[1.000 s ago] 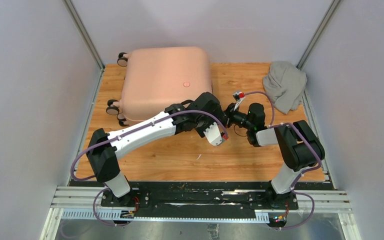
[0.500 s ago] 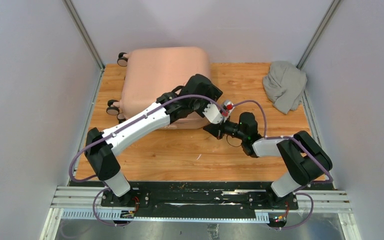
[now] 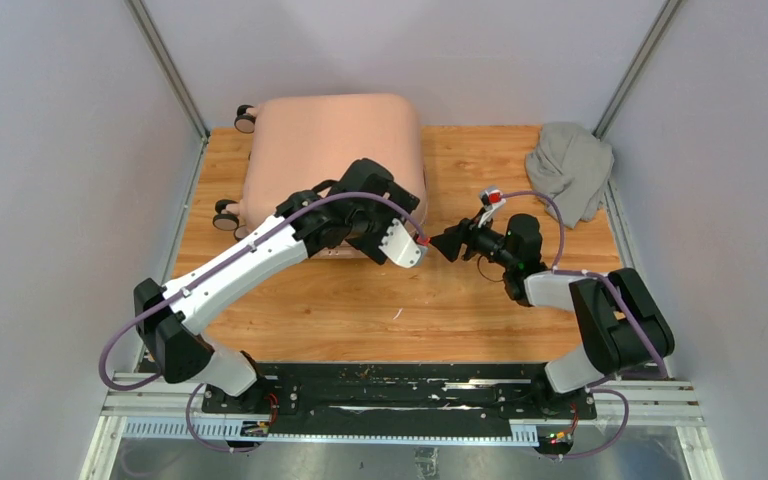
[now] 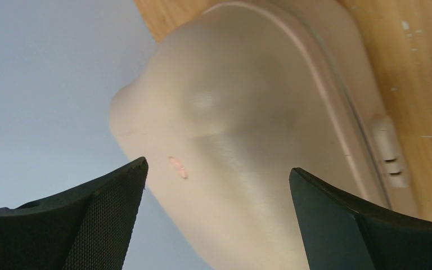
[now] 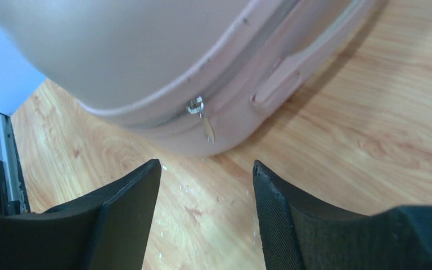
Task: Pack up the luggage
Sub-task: Zip the luggage at the corner of the board.
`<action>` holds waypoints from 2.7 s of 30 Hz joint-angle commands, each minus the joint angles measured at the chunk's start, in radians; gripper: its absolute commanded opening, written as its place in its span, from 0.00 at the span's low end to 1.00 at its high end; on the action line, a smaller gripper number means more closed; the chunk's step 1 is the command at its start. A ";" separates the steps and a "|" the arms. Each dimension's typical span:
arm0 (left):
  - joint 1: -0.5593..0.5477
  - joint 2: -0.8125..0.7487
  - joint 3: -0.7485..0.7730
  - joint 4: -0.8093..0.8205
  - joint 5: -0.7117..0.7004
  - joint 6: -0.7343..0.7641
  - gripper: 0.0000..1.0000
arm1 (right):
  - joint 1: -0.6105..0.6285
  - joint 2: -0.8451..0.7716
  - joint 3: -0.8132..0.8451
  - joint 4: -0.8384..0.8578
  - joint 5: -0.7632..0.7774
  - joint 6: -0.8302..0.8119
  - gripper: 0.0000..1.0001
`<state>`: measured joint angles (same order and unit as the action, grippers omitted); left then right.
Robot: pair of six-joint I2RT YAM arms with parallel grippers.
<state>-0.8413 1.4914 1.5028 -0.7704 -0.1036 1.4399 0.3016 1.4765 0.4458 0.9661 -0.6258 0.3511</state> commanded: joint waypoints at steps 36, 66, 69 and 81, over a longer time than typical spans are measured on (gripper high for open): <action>-0.056 0.070 -0.142 0.038 -0.056 0.022 1.00 | -0.053 0.522 0.408 0.629 -0.569 0.451 0.14; 0.021 0.155 0.048 0.195 -0.245 0.033 0.86 | 0.014 0.367 0.208 0.467 -0.418 0.223 0.00; 0.028 0.145 0.115 0.108 -0.227 -0.058 0.88 | 0.042 0.333 0.192 0.396 -0.400 0.171 0.00; 0.211 -0.049 0.126 -0.291 -0.028 -0.220 0.97 | 0.095 0.180 0.127 0.168 -0.242 0.081 0.00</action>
<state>-0.7212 1.5452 1.7054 -0.8894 -0.1978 1.2266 0.4507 1.6703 0.5892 1.0904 -0.8593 0.3809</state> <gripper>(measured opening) 0.944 0.007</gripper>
